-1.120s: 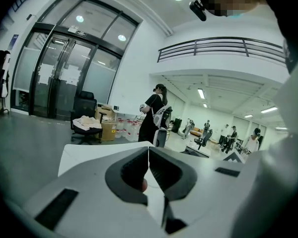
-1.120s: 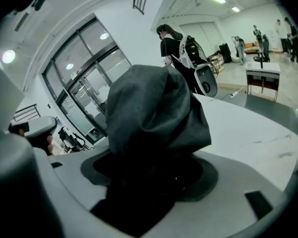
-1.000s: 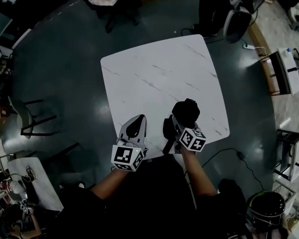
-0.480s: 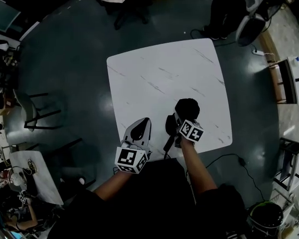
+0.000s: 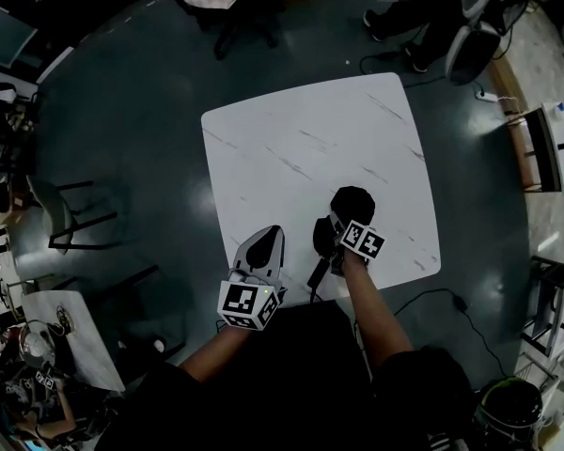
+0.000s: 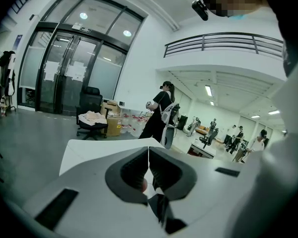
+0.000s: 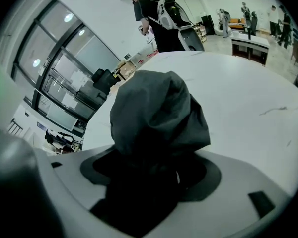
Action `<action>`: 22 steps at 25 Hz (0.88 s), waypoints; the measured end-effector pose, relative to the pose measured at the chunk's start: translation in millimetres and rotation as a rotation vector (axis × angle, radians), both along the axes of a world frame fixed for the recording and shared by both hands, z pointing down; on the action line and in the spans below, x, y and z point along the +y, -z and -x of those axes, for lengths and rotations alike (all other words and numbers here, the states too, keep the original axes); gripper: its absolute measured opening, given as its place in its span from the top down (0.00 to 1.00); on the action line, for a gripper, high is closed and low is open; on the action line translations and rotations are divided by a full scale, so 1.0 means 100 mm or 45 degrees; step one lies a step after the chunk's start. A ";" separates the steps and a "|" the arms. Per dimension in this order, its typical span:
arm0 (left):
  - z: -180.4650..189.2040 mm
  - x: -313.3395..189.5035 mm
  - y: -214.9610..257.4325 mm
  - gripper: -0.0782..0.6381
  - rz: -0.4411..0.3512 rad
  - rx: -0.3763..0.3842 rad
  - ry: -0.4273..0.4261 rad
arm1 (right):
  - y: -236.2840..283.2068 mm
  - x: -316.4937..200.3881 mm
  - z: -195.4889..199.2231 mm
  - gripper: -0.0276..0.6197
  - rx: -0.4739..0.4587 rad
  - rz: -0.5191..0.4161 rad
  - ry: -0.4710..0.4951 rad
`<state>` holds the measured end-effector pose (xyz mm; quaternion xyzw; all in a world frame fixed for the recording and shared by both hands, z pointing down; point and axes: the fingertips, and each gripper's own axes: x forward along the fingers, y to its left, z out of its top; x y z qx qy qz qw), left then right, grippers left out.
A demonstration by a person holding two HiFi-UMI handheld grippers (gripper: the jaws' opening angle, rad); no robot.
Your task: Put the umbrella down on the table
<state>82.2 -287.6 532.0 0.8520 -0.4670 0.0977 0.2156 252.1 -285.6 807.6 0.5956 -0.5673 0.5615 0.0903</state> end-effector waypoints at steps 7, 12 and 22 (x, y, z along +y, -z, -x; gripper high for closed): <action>0.23 0.11 0.04 0.87 -0.011 0.003 0.036 | 0.05 0.09 -0.07 0.41 0.013 0.064 -0.077; 0.43 0.25 0.07 0.87 -0.018 0.030 0.057 | 0.30 0.21 -0.05 0.41 0.078 0.017 -0.092; 0.88 0.72 0.23 0.87 -0.061 0.096 0.010 | 1.04 0.65 0.34 0.41 0.185 -0.189 -0.020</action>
